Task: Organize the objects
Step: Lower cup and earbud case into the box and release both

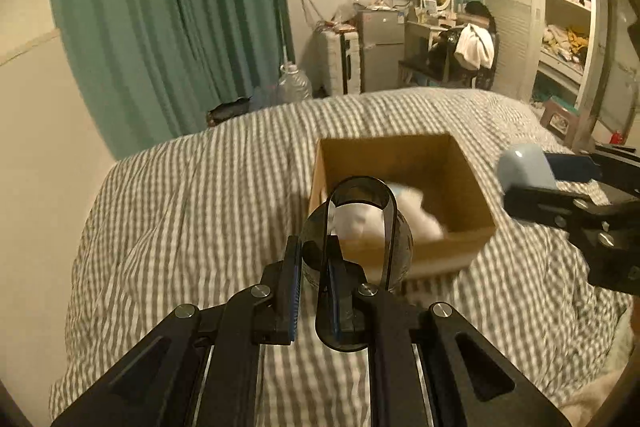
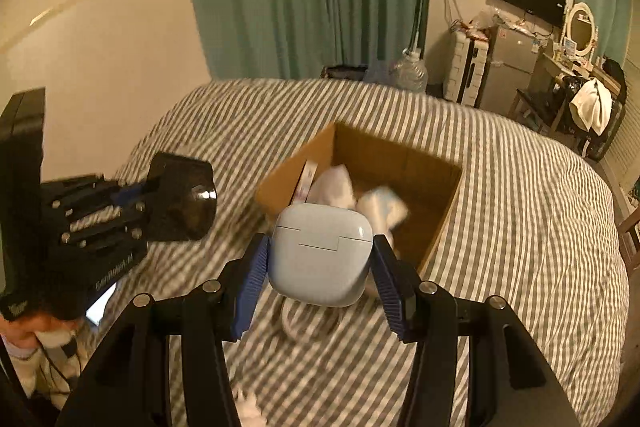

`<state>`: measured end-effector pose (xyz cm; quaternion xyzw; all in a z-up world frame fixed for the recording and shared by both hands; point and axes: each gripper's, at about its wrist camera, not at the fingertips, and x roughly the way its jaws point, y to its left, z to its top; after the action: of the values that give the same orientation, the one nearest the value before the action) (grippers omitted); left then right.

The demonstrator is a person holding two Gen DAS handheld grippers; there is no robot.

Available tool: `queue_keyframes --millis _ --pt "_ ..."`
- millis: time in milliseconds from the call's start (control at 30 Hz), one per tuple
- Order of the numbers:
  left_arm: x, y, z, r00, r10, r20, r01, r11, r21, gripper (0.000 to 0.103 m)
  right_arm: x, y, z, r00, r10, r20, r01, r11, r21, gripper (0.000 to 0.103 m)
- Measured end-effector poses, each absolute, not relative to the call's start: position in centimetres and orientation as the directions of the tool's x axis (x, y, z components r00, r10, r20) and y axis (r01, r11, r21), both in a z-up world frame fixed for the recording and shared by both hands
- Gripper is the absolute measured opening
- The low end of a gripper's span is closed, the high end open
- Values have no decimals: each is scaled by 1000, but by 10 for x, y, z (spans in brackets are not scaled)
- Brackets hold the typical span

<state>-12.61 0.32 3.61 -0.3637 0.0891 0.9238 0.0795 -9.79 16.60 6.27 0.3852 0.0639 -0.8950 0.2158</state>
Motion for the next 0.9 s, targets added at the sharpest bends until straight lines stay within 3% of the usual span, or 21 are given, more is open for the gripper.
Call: queue_keyframes --millis 200,467,700,900 --pt "-187 34 23 -718 63 -693 -236 -959 158 11 -170 175 66 -664 -319 -676 357 -930 89 52" --pt "-243 50 -29 -690 86 -719 -248 -961 123 11 -244 180 8 -649 -286 -705 284 -951 125 52" --pt "-261 54 -70 -650 101 -753 -261 -961 96 11 -261 179 -48 -610 -264 -748 278 -954 110 52" --pt "-259 55 -84 -639 112 -761 -270 -959 85 12 -256 174 -59 -596 -279 -753 288 -950 124 52"
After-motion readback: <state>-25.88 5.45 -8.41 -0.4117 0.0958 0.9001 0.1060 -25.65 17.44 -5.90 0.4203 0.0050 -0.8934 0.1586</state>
